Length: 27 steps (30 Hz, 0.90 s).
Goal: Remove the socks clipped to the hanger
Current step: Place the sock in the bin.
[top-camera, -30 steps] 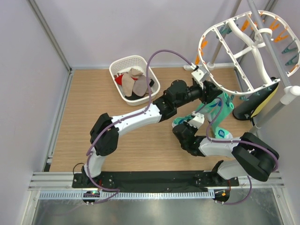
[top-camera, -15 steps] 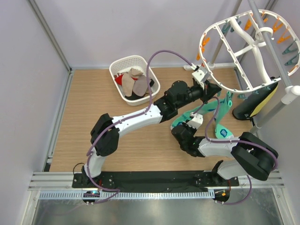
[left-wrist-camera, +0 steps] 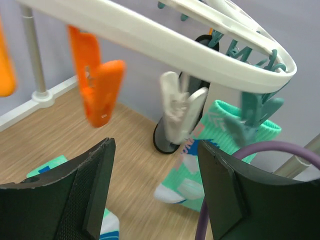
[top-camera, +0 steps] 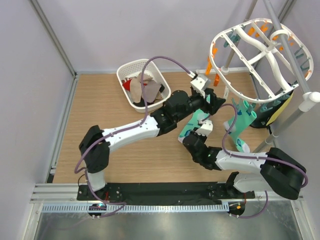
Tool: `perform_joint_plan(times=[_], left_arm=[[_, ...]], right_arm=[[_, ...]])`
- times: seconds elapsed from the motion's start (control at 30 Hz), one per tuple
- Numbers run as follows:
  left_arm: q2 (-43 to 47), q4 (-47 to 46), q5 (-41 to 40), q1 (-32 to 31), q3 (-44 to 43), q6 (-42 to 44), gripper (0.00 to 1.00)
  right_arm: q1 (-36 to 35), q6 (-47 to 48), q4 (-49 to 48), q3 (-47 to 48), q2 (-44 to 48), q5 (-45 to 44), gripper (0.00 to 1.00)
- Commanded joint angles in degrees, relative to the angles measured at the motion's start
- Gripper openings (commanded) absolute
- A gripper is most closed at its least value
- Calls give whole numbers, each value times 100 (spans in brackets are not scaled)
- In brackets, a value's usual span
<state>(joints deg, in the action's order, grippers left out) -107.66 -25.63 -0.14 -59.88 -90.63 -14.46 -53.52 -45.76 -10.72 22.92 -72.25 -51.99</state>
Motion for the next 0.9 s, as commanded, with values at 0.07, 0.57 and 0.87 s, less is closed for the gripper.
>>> perform_joint_plan(times=[0.07,0.57,0.87], left_arm=[[1489,567,-819,133,746,286,75],[4920,3723,-3544,2076,731,-14,82],[5448,3504,-3968,2094,1345,374,83]], right_arm=[[-562,1233,43,766,396,346,1],[-424,3458,1169,6530,-1957,1462,1],[807,3458,1504,10519,-5497,2817,1]])
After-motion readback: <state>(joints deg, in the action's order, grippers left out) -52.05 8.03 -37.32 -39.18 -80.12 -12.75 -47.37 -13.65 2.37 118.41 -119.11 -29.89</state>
